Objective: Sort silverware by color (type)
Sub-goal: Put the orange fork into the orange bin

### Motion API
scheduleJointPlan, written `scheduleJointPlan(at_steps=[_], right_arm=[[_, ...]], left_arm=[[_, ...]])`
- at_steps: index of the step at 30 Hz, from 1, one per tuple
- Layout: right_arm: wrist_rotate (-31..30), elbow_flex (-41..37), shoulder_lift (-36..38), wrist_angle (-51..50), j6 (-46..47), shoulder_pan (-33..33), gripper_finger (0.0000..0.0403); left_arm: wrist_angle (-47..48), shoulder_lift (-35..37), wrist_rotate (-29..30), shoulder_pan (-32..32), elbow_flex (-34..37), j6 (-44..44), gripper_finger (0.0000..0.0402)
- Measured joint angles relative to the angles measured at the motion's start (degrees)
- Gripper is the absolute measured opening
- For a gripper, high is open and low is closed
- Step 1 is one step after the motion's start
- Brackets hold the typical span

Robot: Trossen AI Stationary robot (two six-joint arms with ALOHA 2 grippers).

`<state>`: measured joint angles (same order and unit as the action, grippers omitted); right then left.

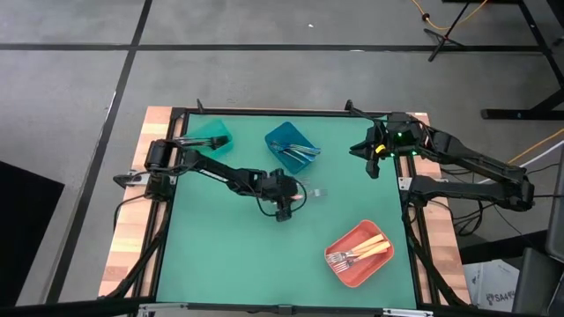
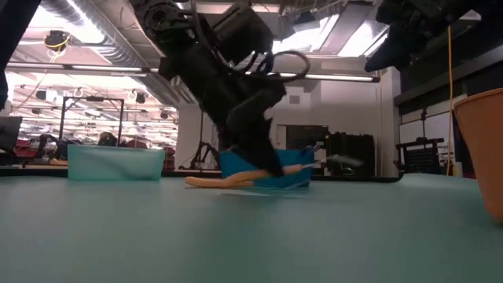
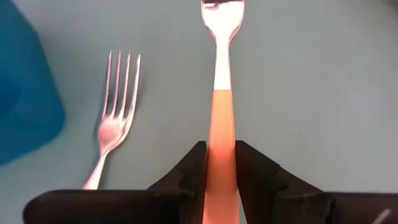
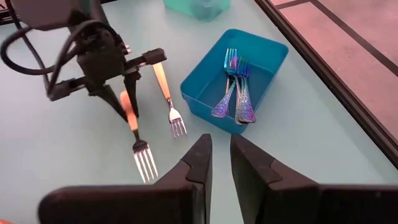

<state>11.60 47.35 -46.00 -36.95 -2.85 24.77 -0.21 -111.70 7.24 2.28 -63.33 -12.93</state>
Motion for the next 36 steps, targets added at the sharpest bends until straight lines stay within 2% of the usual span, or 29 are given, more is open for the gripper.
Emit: scheduleJointPlan(at_steps=[9, 19, 26, 30, 36], right_arm=[[-1.7, 0.6, 0.0, -0.4, -0.4, 0.0, 0.0051], [-10.0, 5.7, 1.1, -0.4, -4.1, 0.0, 0.0051], [-15.0, 6.4, 2.6, -0.7, -5.2, 0.0, 0.0051], [-14.1, 6.4, 2.8, -1.1, -4.8, 0.0, 0.0051], [-5.0, 6.4, 2.6, -1.8, -4.3, 0.0, 0.0051]], left_arm=[[-12.1, 0.1, 0.5, 1.8, 0.0, -2.4, 0.0063], [-30.3, 0.3, 1.0, 3.4, -0.1, -3.5, 0.0064], [-45.9, 0.3, 1.3, 3.5, -0.2, -2.9, 0.0064], [-53.7, 0.3, 1.5, 3.4, -0.2, 0.9, 0.0064], [-62.5, 0.4, 2.3, 3.0, -0.2, 6.6, 0.0064]])
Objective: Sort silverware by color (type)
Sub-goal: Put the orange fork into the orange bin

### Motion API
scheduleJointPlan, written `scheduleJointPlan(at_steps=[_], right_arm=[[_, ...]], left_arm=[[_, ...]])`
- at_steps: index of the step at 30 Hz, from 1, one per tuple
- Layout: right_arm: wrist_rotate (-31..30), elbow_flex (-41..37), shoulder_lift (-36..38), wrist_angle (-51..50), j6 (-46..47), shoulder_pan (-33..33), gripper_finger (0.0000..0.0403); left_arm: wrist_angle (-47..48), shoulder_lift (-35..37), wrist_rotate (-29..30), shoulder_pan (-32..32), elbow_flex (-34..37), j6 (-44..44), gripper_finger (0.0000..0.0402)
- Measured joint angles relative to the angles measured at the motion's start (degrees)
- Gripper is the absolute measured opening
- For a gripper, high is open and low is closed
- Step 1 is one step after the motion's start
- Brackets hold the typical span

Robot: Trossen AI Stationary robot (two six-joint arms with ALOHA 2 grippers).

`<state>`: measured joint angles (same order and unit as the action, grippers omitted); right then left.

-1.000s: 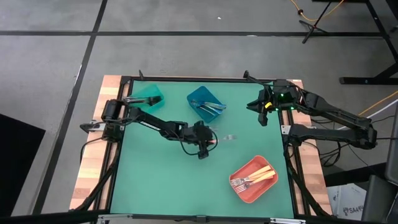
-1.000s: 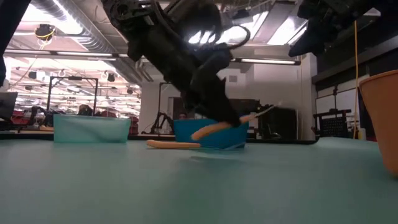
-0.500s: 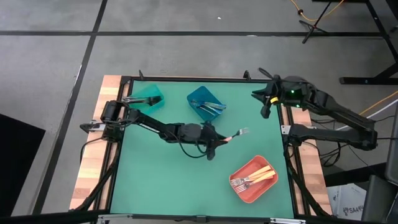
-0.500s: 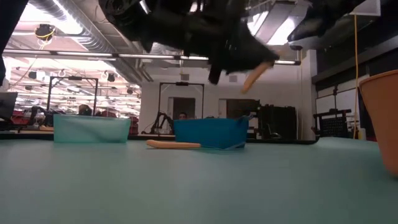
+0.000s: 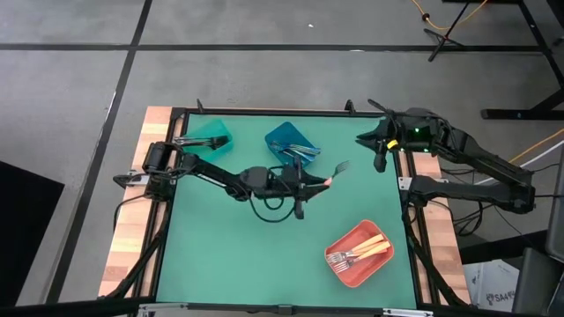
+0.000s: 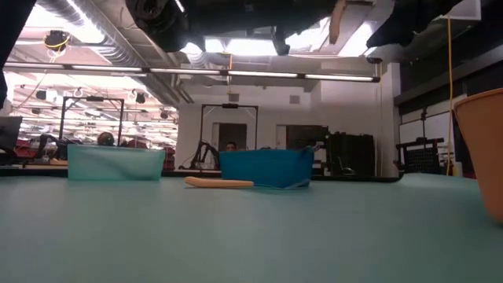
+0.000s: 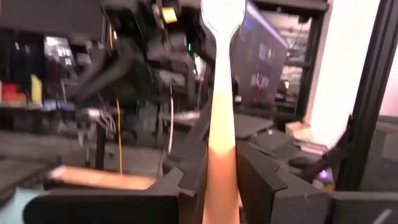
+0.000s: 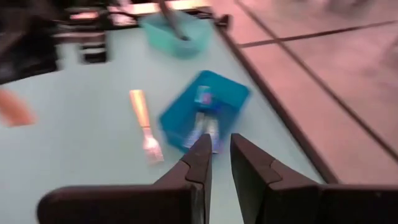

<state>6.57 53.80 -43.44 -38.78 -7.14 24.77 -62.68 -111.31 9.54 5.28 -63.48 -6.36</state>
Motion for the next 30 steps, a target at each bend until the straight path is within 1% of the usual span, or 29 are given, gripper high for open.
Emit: scheduleJointPlan(at_steps=[5, 7, 15, 20, 24, 30], right_arm=[[11.3, 0.1, -2.3, 2.2, 0.0, 0.0, 0.0051], [14.4, 0.1, -3.3, 3.9, 0.0, 0.0, 0.0051], [20.9, 0.1, -8.5, 9.2, 0.0, 0.0, 0.0051], [26.4, 0.1, -11.7, 11.2, 0.0, -0.1, 0.0051], [31.2, 0.1, -13.8, 13.8, 0.0, -0.1, 0.0051], [33.1, 0.1, -15.7, 17.0, 0.0, -0.1, 0.0051]], left_arm=[[-4.7, 0.0, -0.9, -0.5, 0.0, 2.4, 0.0064], [-6.5, 0.0, -2.0, -0.8, 0.0, 2.5, 0.0064], [-11.9, 0.0, -3.1, -1.4, 0.0, 2.5, 0.0064], [-14.6, 0.0, -3.1, -2.1, 0.0, 2.5, 0.0064], [-14.7, 0.0, -3.1, -2.7, -0.1, 2.5, 0.0064], [-14.6, 0.0, -3.1, -2.8, -0.1, 2.5, 0.0064]])
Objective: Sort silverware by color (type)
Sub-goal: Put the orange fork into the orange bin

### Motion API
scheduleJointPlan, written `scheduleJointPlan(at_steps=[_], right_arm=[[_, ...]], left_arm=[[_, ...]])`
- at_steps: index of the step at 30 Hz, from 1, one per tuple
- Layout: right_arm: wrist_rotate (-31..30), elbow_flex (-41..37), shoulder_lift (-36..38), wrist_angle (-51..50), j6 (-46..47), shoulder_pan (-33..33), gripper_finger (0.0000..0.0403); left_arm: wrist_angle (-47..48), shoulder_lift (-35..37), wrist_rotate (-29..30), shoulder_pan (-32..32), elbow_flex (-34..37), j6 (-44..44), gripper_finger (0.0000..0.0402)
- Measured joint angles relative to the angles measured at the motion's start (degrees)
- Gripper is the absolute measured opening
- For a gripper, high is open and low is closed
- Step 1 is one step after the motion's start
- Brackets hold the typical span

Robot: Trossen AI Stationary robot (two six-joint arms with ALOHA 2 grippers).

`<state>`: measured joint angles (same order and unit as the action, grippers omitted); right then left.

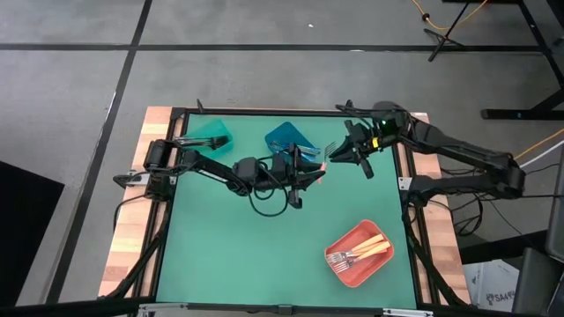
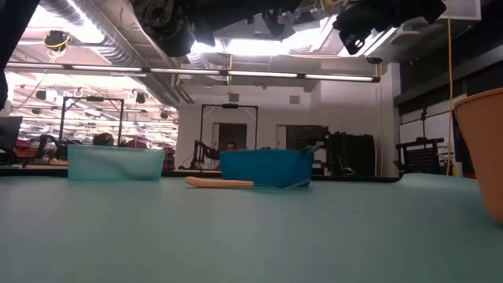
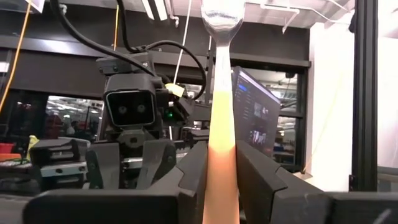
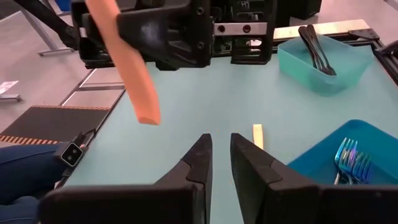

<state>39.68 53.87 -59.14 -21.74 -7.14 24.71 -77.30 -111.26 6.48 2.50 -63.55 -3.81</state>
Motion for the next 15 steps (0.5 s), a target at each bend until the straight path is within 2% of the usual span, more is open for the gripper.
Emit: scheduleJointPlan(at_steps=[15], right_arm=[[0.2, 0.0, -2.3, 1.6, 0.0, 0.0, 0.0051]], left_arm=[[0.0, 0.0, 0.0, 0.0, 0.0, 0.0, 0.0064]])
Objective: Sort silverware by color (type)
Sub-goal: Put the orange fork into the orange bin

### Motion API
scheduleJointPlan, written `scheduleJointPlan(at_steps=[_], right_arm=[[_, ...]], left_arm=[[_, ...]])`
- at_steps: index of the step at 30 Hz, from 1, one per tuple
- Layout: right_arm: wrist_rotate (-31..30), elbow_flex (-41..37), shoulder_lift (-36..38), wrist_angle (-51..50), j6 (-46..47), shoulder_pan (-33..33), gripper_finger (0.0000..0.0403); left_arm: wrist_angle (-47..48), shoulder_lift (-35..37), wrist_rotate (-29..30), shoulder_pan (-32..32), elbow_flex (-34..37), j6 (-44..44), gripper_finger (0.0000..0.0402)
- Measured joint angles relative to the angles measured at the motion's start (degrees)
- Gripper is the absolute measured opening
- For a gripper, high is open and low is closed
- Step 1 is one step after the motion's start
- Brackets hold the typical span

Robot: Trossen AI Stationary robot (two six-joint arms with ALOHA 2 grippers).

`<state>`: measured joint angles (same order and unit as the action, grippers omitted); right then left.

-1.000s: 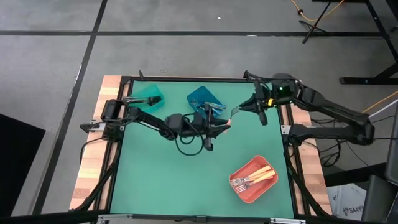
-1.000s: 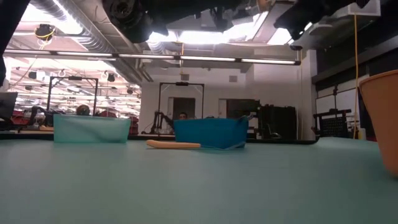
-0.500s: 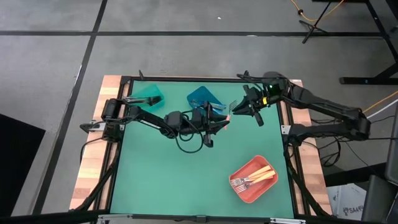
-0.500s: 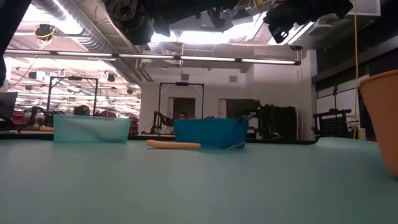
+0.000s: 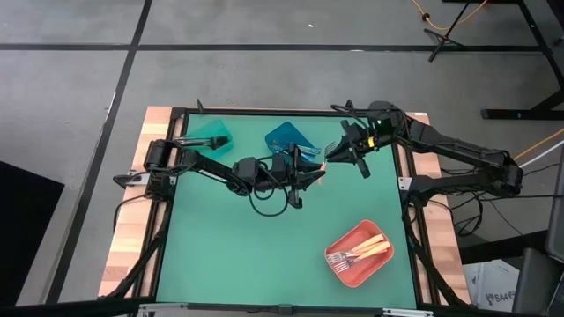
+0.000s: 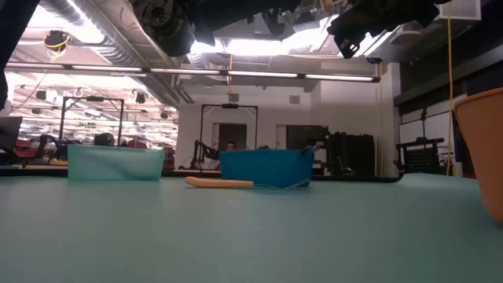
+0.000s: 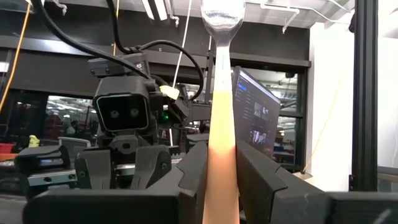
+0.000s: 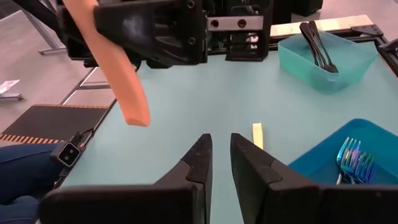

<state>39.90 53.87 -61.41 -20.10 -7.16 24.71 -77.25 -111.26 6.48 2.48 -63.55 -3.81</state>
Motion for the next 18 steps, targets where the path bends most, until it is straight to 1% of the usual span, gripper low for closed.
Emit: scheduleJointPlan(at_steps=[4, 8, 14, 18], right_arm=[[1.8, 0.0, 0.0, 0.8, 0.0, 0.0, 0.0051], [2.1, 0.0, 0.0, 1.0, 0.0, -0.4, 0.0051], [0.7, 0.0, -0.2, 4.7, -0.1, -3.8, 0.0051], [-1.1, 0.0, -1.0, 7.3, -0.2, -6.3, 0.0051]], left_arm=[[0.0, 0.0, 0.0, -0.3, 0.0, 0.0, 0.0064], [0.0, 0.0, 0.0, -0.8, 0.0, 0.0, 0.0064], [0.0, 0.0, -0.3, -0.8, 0.0, 0.0, 0.0064], [-0.9, 0.0, -2.5, -0.8, 0.0, 0.0, 0.0064]])
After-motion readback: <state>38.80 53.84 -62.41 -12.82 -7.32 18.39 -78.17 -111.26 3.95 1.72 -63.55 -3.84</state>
